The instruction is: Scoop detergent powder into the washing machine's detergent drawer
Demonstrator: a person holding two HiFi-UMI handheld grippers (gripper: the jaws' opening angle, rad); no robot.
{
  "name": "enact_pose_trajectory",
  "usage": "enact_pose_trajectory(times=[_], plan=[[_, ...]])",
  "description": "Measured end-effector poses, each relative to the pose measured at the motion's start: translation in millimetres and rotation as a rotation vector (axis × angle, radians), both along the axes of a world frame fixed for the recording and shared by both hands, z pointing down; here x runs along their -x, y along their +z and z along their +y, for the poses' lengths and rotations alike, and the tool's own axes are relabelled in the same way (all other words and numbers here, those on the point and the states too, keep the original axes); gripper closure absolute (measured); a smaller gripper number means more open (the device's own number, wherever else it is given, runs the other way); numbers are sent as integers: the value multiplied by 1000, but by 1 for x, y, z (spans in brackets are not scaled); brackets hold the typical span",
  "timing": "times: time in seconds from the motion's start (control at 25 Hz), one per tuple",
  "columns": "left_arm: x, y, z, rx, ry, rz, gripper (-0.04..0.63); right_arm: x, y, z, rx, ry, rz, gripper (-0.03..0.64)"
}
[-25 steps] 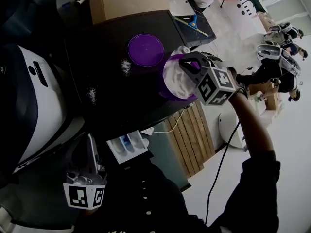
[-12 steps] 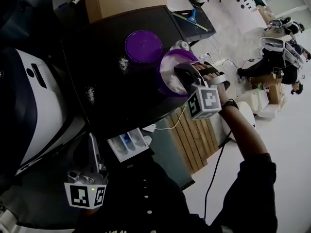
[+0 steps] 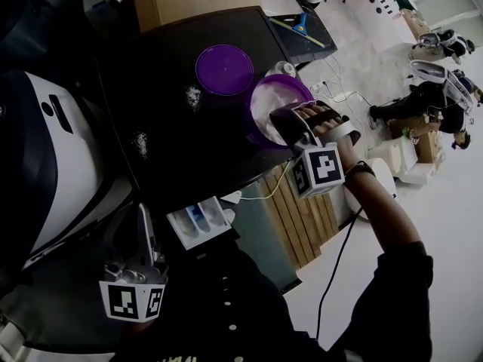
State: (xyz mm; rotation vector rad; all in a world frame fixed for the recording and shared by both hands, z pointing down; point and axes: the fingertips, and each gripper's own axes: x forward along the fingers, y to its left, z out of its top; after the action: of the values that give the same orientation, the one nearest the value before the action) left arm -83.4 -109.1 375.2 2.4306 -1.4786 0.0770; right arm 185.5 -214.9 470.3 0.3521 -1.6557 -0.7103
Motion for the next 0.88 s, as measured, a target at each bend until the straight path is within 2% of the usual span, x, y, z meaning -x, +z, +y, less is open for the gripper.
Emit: enact_pose_trajectory(times=[0.48,0.88], plan=[[0,-2,-1,-5,5,-1,591,-5,-5,18,50,-12,-16,581],[-3,-5,-1,-13,10,1,591,-13,-6,18,134,49,-24,581]])
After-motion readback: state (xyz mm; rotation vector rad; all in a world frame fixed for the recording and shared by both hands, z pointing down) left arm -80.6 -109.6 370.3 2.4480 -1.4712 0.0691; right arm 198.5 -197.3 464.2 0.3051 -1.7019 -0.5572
